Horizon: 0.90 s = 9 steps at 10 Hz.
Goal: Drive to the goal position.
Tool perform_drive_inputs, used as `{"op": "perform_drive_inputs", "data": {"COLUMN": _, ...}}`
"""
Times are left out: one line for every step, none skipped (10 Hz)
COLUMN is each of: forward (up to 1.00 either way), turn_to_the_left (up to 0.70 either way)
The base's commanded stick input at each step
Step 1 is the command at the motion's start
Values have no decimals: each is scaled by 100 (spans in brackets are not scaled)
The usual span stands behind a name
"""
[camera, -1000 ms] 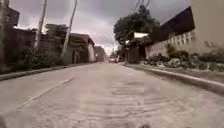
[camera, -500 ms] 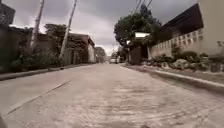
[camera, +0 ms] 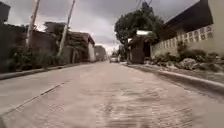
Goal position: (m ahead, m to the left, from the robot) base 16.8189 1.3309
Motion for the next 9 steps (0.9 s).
{"op": "perform_drive_inputs", "data": {"forward": 100, "turn_to_the_left": 0}}
{"op": "perform_drive_inputs", "data": {"forward": 100, "turn_to_the_left": 0}}
{"op": "perform_drive_inputs", "data": {"forward": 100, "turn_to_the_left": 0}}
{"op": "perform_drive_inputs", "data": {"forward": 100, "turn_to_the_left": 0}}
{"op": "perform_drive_inputs", "data": {"forward": 100, "turn_to_the_left": 0}}
{"op": "perform_drive_inputs", "data": {"forward": 100, "turn_to_the_left": 0}}
{"op": "perform_drive_inputs", "data": {"forward": 100, "turn_to_the_left": 0}}
{"op": "perform_drive_inputs", "data": {"forward": 100, "turn_to_the_left": 0}}
{"op": "perform_drive_inputs", "data": {"forward": 100, "turn_to_the_left": 0}}
